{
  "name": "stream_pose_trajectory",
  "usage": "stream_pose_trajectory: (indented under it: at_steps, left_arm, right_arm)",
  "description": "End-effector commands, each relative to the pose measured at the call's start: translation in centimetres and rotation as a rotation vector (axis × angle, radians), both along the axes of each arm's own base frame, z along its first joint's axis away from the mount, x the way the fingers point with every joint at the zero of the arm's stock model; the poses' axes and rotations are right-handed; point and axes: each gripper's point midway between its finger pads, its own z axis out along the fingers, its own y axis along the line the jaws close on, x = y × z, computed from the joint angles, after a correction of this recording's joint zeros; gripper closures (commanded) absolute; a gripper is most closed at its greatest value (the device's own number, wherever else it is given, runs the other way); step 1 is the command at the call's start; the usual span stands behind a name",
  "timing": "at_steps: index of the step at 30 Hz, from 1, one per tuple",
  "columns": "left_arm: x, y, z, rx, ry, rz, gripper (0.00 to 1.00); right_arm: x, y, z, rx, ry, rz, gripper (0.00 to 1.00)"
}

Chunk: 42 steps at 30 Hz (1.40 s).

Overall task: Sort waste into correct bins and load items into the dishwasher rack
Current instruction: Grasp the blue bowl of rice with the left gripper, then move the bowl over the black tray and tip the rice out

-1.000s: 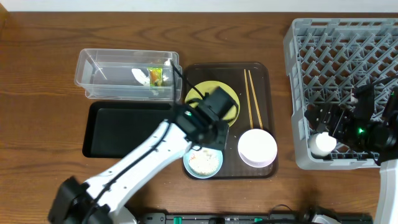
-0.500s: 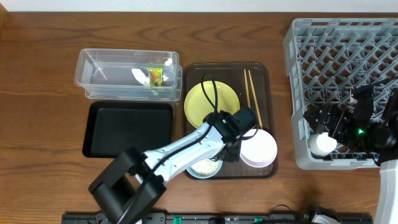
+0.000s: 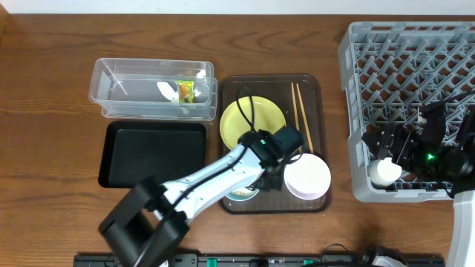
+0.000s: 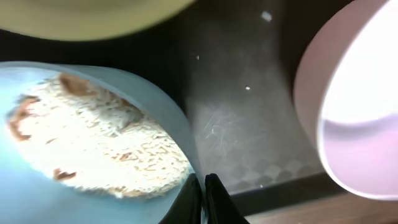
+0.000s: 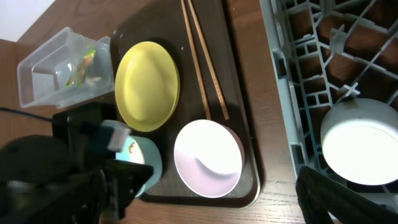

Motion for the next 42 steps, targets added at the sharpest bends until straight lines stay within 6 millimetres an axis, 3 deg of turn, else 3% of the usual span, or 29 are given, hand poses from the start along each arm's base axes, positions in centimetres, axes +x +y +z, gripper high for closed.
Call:
stream_pose_trajectory:
  at_steps: [1, 4, 9, 12, 15, 18, 28, 31, 34, 39, 42]
  left_arm:
    - [0.9, -0.4, 2.7, -0.056, -0.057, -0.005, 0.94]
    - [0.7, 0.0, 3.8, -0.068, -0.067, -0.025, 0.94]
    - [2.1, 1.6, 8.8, -0.192, -0.149, -0.017, 0.94]
    - [3.3, 3.9, 11.9, -0.284, -0.189, 0.029, 0.94]
    - [4.7, 7.4, 14.1, -0.333, -0.226, 0.095, 0.94]
    - [5.7, 10.4, 15.4, -0.423, -0.229, 0.119, 0.94]
    - [7.0, 16.0, 17.8, -1.053, -0.257, 0.115, 0.94]
    - [7.4, 18.0, 17.8, -1.202, -0.314, 0.158, 0.94]
    - [7.7, 19.6, 16.4, -1.311, -0.333, 0.228, 0.94]
    - [8.1, 20.9, 13.1, -1.381, -0.26, 0.358, 0.94]
    - [8.4, 21.1, 12.1, -1.389, -0.23, 0.385, 0.94]
  right_arm:
    - [0.1, 0.1, 0.7, 0.002, -0.029, 0.011, 0.05]
    - [0.0, 0.1, 0.7, 0.002, -0.027, 0.011, 0.05]
    - [0.0, 0.1, 0.6, 0.0, -0.024, 0.009, 0.05]
    - [-0.1, 0.1, 0.6, 0.001, -0.022, 0.009, 0.05]
    - [-0.1, 0.1, 0.6, 0.002, -0.02, 0.009, 0.05]
    - [-0.1, 0.1, 0.6, 0.003, -0.018, 0.009, 0.05]
    - [-0.1, 0.1, 0.6, 0.003, -0.018, 0.009, 0.06]
    - [-0.1, 0.1, 0.6, 0.003, -0.018, 0.009, 0.06]
    - [-0.1, 0.1, 0.6, 0.003, -0.018, 0.009, 0.06]
    - [-0.1, 0.1, 0.6, 0.003, -0.017, 0.009, 0.06]
    - [-0.1, 0.1, 0.6, 0.003, -0.018, 0.009, 0.06]
